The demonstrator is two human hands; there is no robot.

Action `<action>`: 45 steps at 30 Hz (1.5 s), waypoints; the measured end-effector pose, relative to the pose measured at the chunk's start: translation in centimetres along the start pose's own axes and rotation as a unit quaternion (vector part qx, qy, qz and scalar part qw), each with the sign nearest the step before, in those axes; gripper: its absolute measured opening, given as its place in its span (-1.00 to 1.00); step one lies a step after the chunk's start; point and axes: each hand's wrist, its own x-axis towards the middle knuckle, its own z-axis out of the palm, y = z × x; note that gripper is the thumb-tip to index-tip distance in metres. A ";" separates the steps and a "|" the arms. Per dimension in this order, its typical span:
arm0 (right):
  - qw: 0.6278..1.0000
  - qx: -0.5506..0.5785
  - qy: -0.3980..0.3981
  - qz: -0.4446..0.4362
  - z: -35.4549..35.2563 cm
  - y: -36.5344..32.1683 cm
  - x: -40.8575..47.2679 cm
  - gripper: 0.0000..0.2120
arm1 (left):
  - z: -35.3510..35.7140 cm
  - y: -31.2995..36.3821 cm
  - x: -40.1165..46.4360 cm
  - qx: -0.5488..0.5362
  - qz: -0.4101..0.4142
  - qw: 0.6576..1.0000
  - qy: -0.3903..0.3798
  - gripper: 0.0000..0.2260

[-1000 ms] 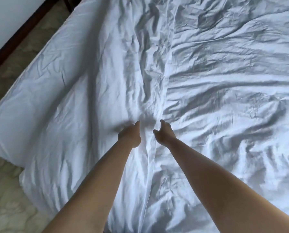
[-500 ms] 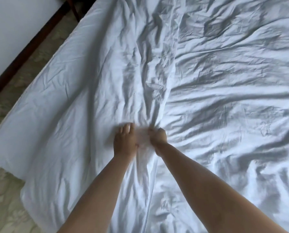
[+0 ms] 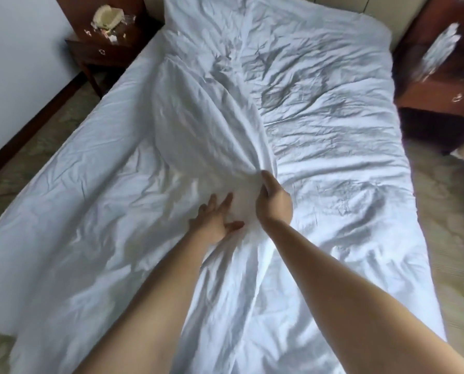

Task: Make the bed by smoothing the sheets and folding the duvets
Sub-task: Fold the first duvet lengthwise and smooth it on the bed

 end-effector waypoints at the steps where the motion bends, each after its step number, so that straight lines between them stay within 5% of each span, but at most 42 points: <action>1: 0.997 -0.040 -0.045 0.046 -0.1 1.9 0.3 -0.57 | 1.5 0.1 0.0 0.021 0.010 0.999 -0.033 -0.28; 5: 0.955 -0.148 -0.203 0.156 1.0 7.0 0.2 -0.52 | 5.1 -0.5 -0.2 0.081 0.033 0.992 -0.091 -0.35; 12: 0.953 -0.123 -0.233 0.152 2.1 8.5 -3.6 -0.44 | 4.2 -0.9 -0.5 0.128 0.014 0.989 -0.071 -0.44; 29: 0.973 -0.102 -0.201 0.043 -12.1 13.9 -11.0 -0.43 | 8.2 12.9 -14.4 0.170 0.046 0.984 0.001 -0.47; 45: 0.968 -0.240 -0.051 0.054 -32.6 25.9 -20.5 -0.50 | 14.0 30.0 -21.7 0.204 0.271 0.941 0.017 -0.56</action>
